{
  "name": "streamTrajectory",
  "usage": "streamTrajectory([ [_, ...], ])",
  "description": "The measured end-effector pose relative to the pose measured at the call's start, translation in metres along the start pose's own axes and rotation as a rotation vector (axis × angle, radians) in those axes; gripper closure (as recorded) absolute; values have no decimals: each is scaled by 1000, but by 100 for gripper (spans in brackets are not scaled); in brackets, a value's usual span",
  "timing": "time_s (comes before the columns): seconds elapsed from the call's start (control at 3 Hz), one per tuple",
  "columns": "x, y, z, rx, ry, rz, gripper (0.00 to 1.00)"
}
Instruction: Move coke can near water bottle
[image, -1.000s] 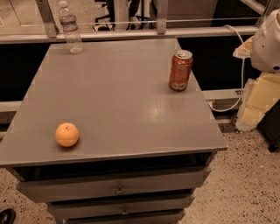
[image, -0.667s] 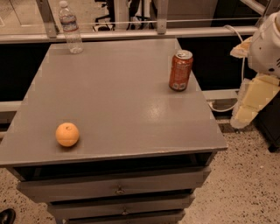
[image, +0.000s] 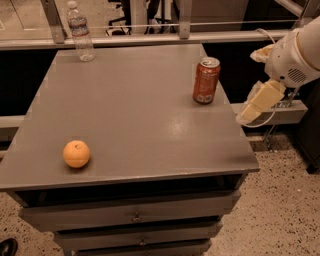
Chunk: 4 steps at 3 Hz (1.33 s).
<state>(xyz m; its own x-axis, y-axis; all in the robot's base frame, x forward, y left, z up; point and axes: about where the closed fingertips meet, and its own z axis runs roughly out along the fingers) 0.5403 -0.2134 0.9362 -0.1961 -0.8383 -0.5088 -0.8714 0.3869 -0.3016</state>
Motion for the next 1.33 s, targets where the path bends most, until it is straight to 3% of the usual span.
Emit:
streamTrajectory([
  [0.67, -35, -52, 60, 29, -333, 135, 0],
  [1.0, -45, -62, 76, 32, -416, 171, 0],
  [1.33, -46, -68, 93, 11, -491, 250, 0],
])
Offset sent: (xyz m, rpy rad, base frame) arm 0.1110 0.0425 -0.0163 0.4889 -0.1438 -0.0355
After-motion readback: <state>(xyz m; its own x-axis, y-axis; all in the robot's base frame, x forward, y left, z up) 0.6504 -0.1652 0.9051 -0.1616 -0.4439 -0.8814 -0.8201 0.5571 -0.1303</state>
